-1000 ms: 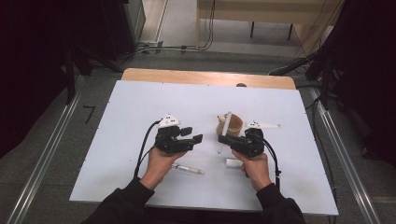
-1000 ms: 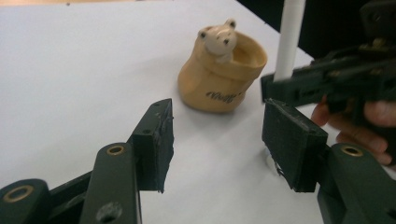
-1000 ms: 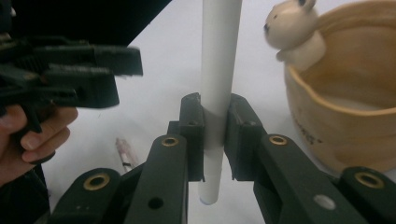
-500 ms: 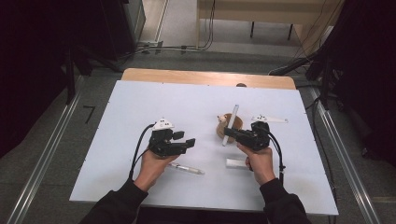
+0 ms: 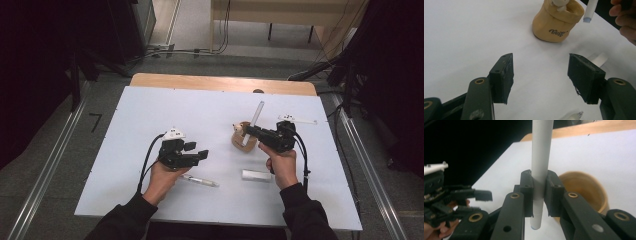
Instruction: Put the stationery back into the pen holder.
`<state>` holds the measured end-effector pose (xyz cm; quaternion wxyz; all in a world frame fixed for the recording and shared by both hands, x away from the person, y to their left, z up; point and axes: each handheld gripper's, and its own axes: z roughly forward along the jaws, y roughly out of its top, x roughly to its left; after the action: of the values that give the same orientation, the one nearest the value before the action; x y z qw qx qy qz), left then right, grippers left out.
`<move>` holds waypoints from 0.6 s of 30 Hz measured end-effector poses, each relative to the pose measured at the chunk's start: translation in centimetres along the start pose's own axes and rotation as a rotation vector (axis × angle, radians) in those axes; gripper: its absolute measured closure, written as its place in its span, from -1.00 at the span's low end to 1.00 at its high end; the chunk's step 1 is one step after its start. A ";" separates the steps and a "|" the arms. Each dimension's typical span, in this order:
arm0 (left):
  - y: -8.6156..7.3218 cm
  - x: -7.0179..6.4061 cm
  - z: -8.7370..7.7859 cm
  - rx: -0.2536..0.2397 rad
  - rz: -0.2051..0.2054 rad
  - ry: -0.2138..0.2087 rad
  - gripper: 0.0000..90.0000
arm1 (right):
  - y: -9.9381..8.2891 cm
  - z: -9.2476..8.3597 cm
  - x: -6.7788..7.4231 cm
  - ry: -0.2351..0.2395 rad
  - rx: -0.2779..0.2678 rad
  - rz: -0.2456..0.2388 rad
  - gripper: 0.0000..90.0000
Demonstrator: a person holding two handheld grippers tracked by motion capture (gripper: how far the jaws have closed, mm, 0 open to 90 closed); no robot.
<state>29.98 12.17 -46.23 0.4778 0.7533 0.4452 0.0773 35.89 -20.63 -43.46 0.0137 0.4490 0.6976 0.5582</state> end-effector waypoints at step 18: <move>-0.3 0.2 -0.1 0.005 -0.006 -0.003 -0.19 | 0.7 1.0 -1.9 -0.092 -0.023 0.018 0.70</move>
<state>29.89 12.46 -46.43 0.4767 0.7534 0.4469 0.0739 37.93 -21.09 -44.21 0.0459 0.4804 0.6856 0.5451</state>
